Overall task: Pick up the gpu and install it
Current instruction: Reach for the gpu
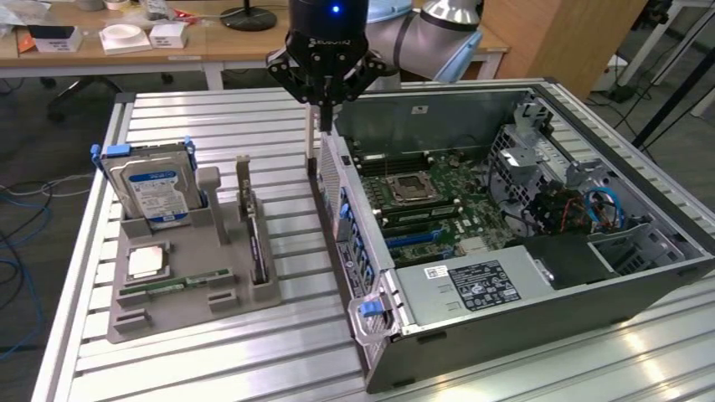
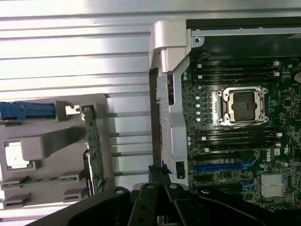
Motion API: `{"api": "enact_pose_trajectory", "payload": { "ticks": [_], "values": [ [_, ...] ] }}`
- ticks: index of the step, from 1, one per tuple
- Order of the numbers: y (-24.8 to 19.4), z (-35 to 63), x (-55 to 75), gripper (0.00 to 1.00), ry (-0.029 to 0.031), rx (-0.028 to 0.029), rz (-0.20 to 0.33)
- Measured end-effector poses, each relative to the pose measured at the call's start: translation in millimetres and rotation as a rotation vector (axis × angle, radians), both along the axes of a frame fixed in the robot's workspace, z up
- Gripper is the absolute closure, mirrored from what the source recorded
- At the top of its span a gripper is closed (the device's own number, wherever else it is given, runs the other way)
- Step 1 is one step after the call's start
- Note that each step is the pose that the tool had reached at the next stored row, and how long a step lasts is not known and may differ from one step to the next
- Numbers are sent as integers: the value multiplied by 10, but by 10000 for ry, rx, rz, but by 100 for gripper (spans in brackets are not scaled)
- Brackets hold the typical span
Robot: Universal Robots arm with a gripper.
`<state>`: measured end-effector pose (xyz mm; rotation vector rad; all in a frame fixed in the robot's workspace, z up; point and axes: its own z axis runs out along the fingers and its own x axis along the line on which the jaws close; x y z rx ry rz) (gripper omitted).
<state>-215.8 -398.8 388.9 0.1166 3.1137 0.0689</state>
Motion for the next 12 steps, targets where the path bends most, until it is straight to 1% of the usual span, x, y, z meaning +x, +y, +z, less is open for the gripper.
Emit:
{"api": "enact_pose_trajectory", "payload": {
  "ticks": [12],
  "values": [
    [0, 0, -51, 89, 0, -1, 0]
  ]
}}
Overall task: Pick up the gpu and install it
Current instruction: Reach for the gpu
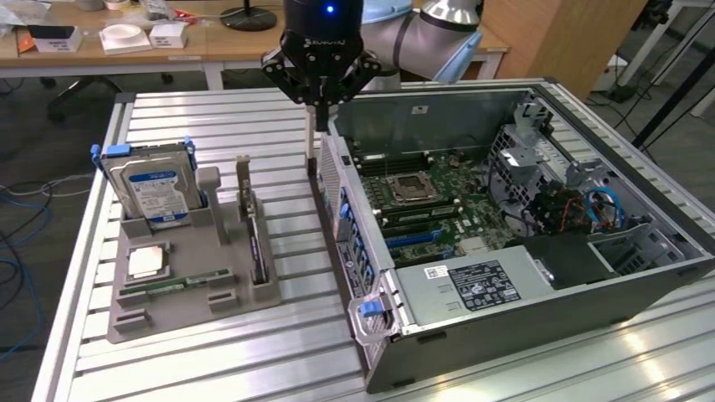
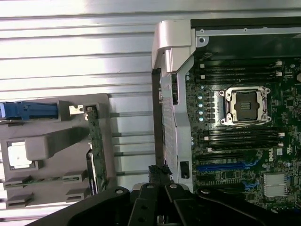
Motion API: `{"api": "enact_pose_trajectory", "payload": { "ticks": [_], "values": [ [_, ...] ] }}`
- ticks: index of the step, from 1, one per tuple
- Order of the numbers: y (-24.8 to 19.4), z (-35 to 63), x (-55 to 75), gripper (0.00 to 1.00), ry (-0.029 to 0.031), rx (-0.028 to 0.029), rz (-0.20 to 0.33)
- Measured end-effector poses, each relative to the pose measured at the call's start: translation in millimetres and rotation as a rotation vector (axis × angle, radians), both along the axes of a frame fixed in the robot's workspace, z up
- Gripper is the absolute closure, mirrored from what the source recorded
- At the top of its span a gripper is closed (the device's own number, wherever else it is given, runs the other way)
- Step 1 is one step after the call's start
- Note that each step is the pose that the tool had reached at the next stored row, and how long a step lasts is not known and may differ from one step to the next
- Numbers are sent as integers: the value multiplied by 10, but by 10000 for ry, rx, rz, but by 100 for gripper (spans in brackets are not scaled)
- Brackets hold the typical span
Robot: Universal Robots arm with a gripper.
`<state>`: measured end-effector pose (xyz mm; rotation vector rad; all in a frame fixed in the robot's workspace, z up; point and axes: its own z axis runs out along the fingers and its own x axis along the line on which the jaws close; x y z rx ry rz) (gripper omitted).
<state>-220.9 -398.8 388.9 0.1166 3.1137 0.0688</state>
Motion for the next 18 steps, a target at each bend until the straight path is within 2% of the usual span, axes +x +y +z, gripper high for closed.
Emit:
{"api": "enact_pose_trajectory", "payload": {
  "ticks": [18],
  "values": [
    [0, -2, -94, 89, 0, 0, 0]
  ]
}}
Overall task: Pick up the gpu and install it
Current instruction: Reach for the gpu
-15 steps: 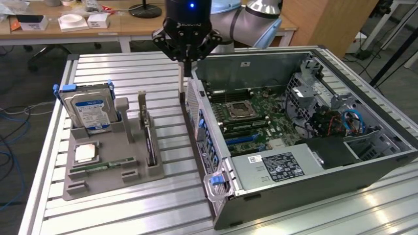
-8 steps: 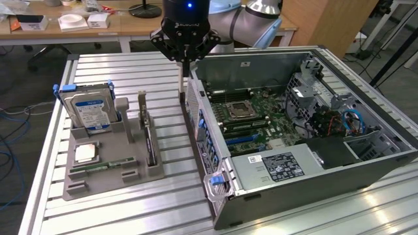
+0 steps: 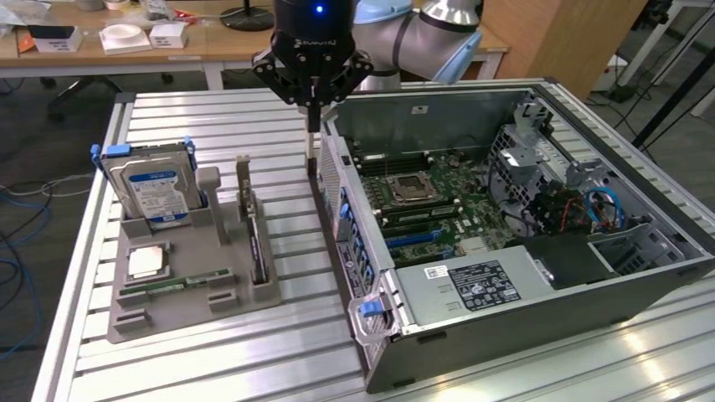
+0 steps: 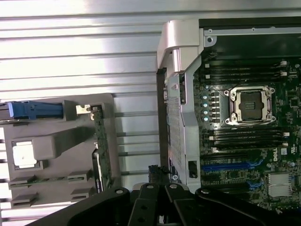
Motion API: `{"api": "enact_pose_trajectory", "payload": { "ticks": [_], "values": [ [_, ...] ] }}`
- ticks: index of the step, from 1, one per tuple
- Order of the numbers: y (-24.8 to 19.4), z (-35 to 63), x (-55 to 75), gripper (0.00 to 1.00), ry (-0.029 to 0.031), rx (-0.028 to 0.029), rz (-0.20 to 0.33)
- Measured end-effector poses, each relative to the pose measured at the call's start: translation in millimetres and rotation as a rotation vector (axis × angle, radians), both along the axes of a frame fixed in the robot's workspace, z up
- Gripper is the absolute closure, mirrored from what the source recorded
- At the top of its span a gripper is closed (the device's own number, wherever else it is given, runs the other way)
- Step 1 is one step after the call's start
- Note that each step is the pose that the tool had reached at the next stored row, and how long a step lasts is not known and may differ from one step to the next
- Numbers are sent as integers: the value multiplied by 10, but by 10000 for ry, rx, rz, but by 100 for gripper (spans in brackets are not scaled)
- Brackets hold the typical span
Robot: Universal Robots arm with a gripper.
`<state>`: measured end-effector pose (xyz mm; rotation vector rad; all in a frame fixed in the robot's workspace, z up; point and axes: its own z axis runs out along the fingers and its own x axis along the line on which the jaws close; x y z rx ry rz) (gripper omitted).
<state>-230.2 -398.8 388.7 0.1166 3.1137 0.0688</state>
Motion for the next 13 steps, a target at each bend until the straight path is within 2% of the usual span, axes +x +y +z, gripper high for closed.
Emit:
{"api": "enact_pose_trajectory", "payload": {
  "ticks": [13],
  "values": [
    [0, -1, -77, 89, 0, 0, 0]
  ]
}}
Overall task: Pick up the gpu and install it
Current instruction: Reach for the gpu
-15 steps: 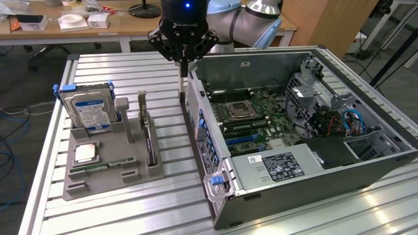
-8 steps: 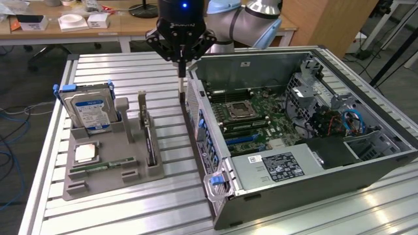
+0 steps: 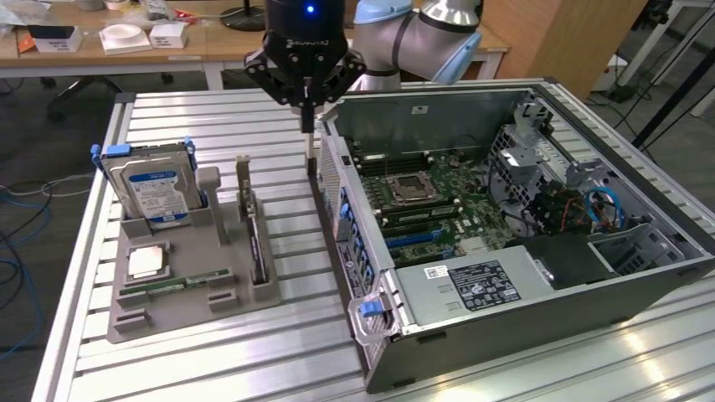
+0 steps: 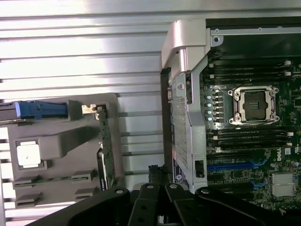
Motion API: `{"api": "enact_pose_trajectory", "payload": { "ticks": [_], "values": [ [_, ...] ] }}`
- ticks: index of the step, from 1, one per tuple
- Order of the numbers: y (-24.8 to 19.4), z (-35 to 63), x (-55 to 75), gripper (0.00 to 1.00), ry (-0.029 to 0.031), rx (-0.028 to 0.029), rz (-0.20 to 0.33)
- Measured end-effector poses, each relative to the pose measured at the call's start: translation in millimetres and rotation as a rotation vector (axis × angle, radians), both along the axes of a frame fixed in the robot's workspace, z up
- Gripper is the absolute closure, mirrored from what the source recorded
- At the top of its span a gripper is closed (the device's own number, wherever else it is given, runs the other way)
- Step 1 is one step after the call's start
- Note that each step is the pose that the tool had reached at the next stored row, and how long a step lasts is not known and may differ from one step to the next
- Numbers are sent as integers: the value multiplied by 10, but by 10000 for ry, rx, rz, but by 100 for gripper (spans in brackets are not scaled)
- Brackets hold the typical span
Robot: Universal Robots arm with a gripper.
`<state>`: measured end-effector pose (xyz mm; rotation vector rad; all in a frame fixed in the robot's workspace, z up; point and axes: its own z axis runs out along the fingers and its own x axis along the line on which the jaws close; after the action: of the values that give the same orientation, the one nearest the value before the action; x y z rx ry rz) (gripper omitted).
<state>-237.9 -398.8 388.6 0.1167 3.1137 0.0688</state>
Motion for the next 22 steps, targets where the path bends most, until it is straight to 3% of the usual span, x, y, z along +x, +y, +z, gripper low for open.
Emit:
{"api": "enact_pose_trajectory", "payload": {
  "ticks": [22],
  "values": [
    [0, -2, -134, 89, -1, 1, 0]
  ]
}}
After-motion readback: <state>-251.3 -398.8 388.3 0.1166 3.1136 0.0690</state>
